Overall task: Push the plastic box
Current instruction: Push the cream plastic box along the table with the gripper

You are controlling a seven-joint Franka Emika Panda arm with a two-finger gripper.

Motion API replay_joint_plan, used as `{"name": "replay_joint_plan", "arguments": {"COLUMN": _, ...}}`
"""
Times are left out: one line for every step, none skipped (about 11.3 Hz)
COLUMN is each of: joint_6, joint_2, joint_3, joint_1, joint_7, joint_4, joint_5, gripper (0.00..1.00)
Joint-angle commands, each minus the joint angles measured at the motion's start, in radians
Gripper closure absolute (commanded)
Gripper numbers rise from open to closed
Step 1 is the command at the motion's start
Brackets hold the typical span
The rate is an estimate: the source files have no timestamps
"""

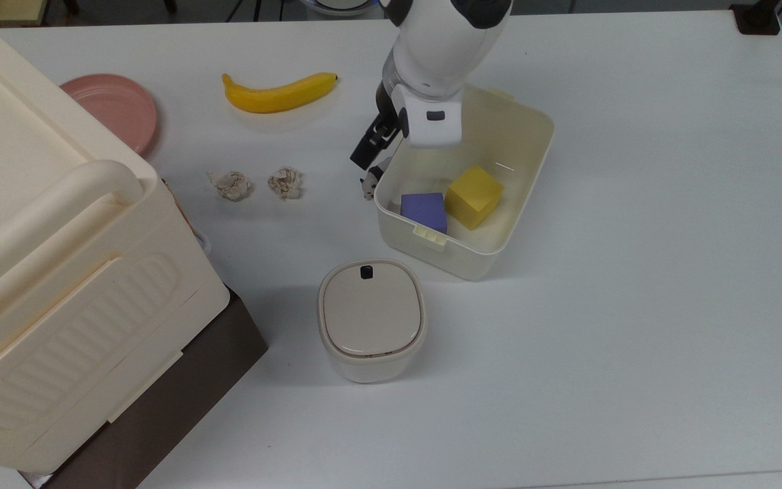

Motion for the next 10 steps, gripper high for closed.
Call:
{"name": "replay_joint_plan", "arguments": {"joint_6": 0.07, "joint_2": 0.033, "joint_3": -0.007, "joint_1": 0.04, "joint_7": 0.068, "joint_4": 0.001, "joint_5": -0.019, "gripper": 0.0}}
{"name": "replay_joint_plan", "arguments": {"joint_6": 0.075, "joint_2": 0.038, "joint_3": -0.007, "joint_1": 0.043, "joint_7": 0.082, "joint_4": 0.002, "joint_5": -0.019, "gripper": 0.0}}
{"name": "replay_joint_plan", "arguments": {"joint_6": 0.096, "joint_2": 0.041, "joint_3": -0.007, "joint_1": 0.046, "joint_7": 0.087, "joint_4": 0.002, "joint_5": -0.019, "gripper": 0.0}}
{"name": "replay_joint_plan", "arguments": {"joint_6": 0.109, "joint_2": 0.045, "joint_3": -0.007, "joint_1": 0.046, "joint_7": 0.088, "joint_4": 0.004, "joint_5": -0.017, "gripper": 0.0}}
{"name": "replay_joint_plan", "arguments": {"joint_6": 0.11, "joint_2": 0.05, "joint_3": -0.007, "joint_1": 0.046, "joint_7": 0.088, "joint_4": 0.004, "joint_5": -0.017, "gripper": 0.0}}
{"name": "replay_joint_plan", "arguments": {"joint_6": 0.11, "joint_2": 0.052, "joint_3": -0.007, "joint_1": 0.046, "joint_7": 0.088, "joint_4": 0.013, "joint_5": -0.017, "gripper": 0.0}}
{"name": "replay_joint_plan", "arguments": {"joint_6": 0.112, "joint_2": 0.058, "joint_3": -0.007, "joint_1": 0.048, "joint_7": 0.088, "joint_4": 0.018, "joint_5": -0.016, "gripper": 0.0}}
{"name": "replay_joint_plan", "arguments": {"joint_6": 0.124, "joint_2": 0.064, "joint_3": -0.007, "joint_1": 0.055, "joint_7": 0.088, "joint_4": 0.021, "joint_5": -0.016, "gripper": 0.0}}
{"name": "replay_joint_plan", "arguments": {"joint_6": 0.129, "joint_2": 0.065, "joint_3": -0.004, "joint_1": 0.063, "joint_7": 0.088, "joint_4": 0.043, "joint_5": -0.016, "gripper": 0.0}}
{"name": "replay_joint_plan", "arguments": {"joint_6": 0.129, "joint_2": 0.067, "joint_3": 0.001, "joint_1": 0.064, "joint_7": 0.09, "joint_4": 0.047, "joint_5": -0.016, "gripper": 0.0}}
